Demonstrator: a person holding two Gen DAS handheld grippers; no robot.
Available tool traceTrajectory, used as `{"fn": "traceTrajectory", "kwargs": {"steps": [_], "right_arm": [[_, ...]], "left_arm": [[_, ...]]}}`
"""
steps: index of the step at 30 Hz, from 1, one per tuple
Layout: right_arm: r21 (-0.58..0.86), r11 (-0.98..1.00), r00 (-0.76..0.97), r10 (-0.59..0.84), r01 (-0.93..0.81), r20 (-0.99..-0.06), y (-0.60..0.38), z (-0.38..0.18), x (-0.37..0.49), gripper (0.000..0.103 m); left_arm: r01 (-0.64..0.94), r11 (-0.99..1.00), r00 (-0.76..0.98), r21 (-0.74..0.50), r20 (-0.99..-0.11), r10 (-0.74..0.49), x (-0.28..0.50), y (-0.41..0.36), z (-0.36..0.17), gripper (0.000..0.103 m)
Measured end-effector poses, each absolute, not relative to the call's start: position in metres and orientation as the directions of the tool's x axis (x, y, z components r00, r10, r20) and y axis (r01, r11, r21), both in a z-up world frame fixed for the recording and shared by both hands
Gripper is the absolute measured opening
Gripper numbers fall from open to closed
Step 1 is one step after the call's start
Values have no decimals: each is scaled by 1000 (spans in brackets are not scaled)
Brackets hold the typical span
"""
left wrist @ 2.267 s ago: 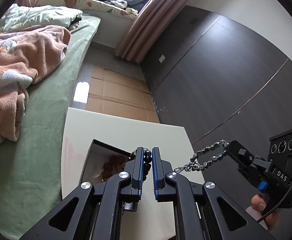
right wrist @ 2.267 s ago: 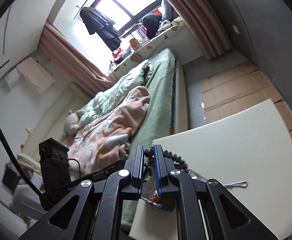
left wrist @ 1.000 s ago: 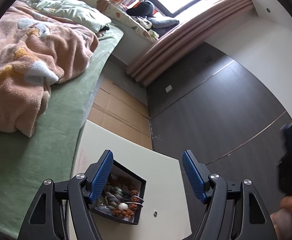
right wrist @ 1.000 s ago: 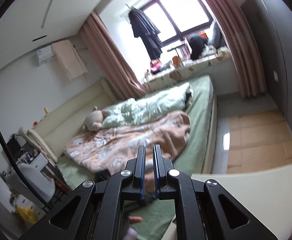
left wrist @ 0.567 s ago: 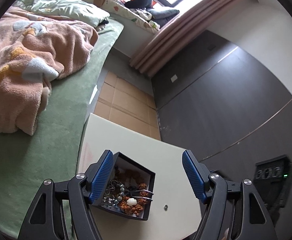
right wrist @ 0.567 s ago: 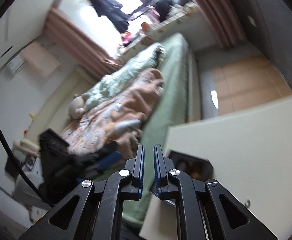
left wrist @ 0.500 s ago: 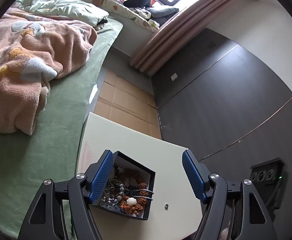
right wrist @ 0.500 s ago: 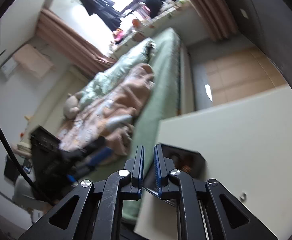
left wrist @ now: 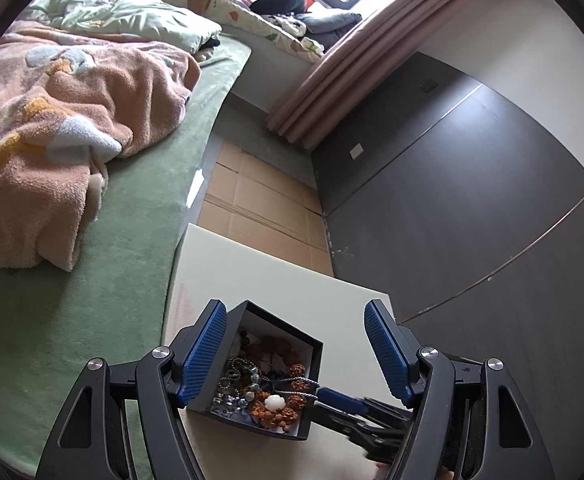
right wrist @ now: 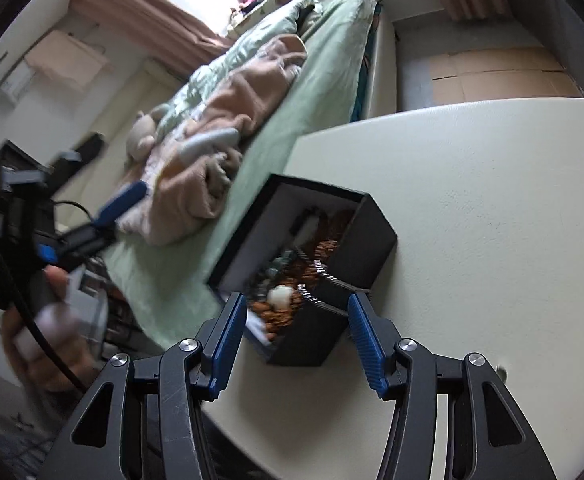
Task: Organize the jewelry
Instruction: 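Lower the silver chain into the box and open the right tool, then move the right tool away and bring the left tool to the small metal ring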
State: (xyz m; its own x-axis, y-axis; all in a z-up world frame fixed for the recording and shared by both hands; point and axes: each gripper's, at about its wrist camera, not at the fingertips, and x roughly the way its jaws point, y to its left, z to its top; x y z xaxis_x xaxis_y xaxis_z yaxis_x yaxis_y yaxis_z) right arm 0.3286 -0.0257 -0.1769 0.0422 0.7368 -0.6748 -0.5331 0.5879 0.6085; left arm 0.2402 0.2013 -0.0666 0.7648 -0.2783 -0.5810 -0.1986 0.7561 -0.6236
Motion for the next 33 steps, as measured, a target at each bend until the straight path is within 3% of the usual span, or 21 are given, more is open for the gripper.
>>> {"fn": "traceTrajectory", "kwargs": {"steps": [11,21,33], "right_arm": [[594,570,21,731,-567,-682,-7,-192,340,53],[485,615,68,659,-622,-749,-11,-171,312,19],[487,652,80,642,-582,-763,-13,-160,309,6]], "left_arm": [[-218,781,735,-585,-625,-263,230,198,-81,72],[-226,776,738,-588,-624,-258,227,194,-80,72],[-246,749,734,-616,-623,-271,225,202,-86,72]]}}
